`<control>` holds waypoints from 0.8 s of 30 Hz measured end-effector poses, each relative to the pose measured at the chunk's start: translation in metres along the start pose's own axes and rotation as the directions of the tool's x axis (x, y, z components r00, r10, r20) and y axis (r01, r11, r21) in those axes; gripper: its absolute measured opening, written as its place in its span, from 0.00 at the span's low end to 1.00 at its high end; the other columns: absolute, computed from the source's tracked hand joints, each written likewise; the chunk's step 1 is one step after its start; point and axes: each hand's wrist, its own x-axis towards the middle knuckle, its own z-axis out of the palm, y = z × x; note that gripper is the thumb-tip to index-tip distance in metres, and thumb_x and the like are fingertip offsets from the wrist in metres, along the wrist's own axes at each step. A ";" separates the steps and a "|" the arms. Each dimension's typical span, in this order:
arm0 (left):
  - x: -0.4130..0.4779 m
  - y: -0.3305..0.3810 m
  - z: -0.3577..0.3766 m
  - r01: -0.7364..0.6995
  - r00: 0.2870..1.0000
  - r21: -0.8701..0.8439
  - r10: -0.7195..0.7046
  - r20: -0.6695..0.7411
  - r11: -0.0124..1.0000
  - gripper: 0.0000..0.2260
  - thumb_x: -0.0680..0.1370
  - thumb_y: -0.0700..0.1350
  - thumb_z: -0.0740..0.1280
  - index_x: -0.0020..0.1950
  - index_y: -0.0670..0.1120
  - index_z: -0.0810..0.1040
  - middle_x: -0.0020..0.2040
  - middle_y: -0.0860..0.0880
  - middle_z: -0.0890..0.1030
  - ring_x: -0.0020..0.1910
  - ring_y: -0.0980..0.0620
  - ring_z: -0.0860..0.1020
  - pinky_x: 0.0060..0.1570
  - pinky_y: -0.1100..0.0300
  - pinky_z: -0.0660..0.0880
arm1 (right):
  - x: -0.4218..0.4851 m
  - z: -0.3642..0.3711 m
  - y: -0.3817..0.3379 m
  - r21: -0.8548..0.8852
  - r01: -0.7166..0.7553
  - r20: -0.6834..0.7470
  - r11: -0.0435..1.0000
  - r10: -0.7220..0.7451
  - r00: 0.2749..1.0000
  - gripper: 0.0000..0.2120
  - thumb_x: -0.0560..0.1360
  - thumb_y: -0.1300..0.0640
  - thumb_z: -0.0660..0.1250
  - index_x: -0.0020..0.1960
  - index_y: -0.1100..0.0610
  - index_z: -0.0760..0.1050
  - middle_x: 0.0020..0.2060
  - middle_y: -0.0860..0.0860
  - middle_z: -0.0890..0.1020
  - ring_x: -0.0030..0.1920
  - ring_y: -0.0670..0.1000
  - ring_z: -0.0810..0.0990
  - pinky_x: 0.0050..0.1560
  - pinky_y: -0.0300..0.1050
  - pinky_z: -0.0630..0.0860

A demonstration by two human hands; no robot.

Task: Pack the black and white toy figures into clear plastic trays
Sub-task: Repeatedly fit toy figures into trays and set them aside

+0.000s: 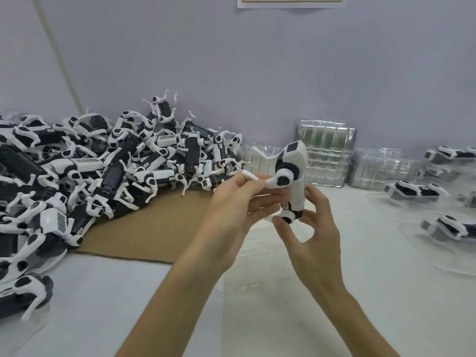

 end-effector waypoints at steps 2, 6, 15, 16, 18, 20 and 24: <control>0.001 -0.002 -0.005 -0.064 0.996 0.146 0.071 -0.044 0.987 0.04 0.80 0.38 0.65 0.51 0.43 0.79 0.44 0.44 0.86 0.43 0.52 0.84 0.39 0.64 0.79 | 0.001 -0.001 0.002 -0.023 0.022 -0.051 1.000 -0.023 0.998 0.31 0.72 0.58 0.76 0.71 0.50 0.68 0.61 0.44 0.77 0.52 0.48 0.81 0.54 0.33 0.75; 0.000 -0.015 -0.035 -0.281 0.857 0.612 0.481 -0.186 0.739 0.11 0.79 0.37 0.66 0.55 0.53 0.74 0.46 0.54 0.84 0.45 0.60 0.80 0.43 0.69 0.74 | 0.006 -0.007 0.002 0.036 -0.033 -0.115 0.999 0.037 0.993 0.28 0.73 0.50 0.70 0.72 0.50 0.68 0.60 0.45 0.78 0.53 0.48 0.81 0.55 0.35 0.75; -0.008 -0.079 -0.109 -0.046 0.972 0.709 0.194 -0.130 0.703 0.18 0.78 0.38 0.68 0.61 0.58 0.73 0.64 0.60 0.75 0.67 0.64 0.70 0.62 0.68 0.69 | 0.016 -0.013 0.010 0.213 -0.168 -0.071 0.962 0.187 0.980 0.19 0.74 0.45 0.61 0.61 0.51 0.77 0.44 0.45 0.83 0.47 0.45 0.80 0.48 0.31 0.73; -0.009 -0.081 -0.111 -0.058 0.972 0.665 0.194 -0.133 0.745 0.18 0.79 0.37 0.67 0.61 0.58 0.74 0.63 0.61 0.76 0.68 0.64 0.70 0.62 0.68 0.69 | 0.017 -0.012 0.011 0.224 -0.185 -0.052 0.957 0.201 0.978 0.19 0.73 0.43 0.60 0.59 0.49 0.78 0.43 0.44 0.83 0.46 0.45 0.81 0.48 0.32 0.74; -0.009 -0.082 -0.114 -0.085 0.972 0.610 0.201 -0.124 0.788 0.19 0.79 0.35 0.65 0.62 0.57 0.74 0.60 0.66 0.78 0.66 0.68 0.72 0.57 0.76 0.69 | 0.016 -0.011 0.011 0.240 -0.213 -0.002 0.947 0.220 0.976 0.17 0.71 0.41 0.59 0.51 0.48 0.78 0.38 0.44 0.82 0.43 0.46 0.79 0.45 0.33 0.74; -0.010 -0.082 -0.116 -0.111 0.972 0.590 0.210 -0.101 0.799 0.19 0.80 0.34 0.63 0.65 0.54 0.74 0.60 0.67 0.79 0.64 0.69 0.73 0.55 0.77 0.69 | 0.015 -0.008 0.010 0.241 -0.218 0.047 0.946 0.213 0.976 0.14 0.70 0.40 0.58 0.45 0.47 0.76 0.35 0.44 0.80 0.39 0.44 0.77 0.41 0.30 0.71; -0.012 -0.082 -0.120 -0.123 0.974 0.551 0.208 -0.094 0.825 0.19 0.81 0.33 0.61 0.68 0.51 0.74 0.64 0.61 0.79 0.67 0.62 0.73 0.65 0.64 0.71 | 0.011 -0.004 0.013 0.196 -0.230 0.121 0.953 0.209 0.970 0.15 0.72 0.43 0.59 0.48 0.50 0.78 0.35 0.47 0.81 0.38 0.44 0.78 0.40 0.30 0.70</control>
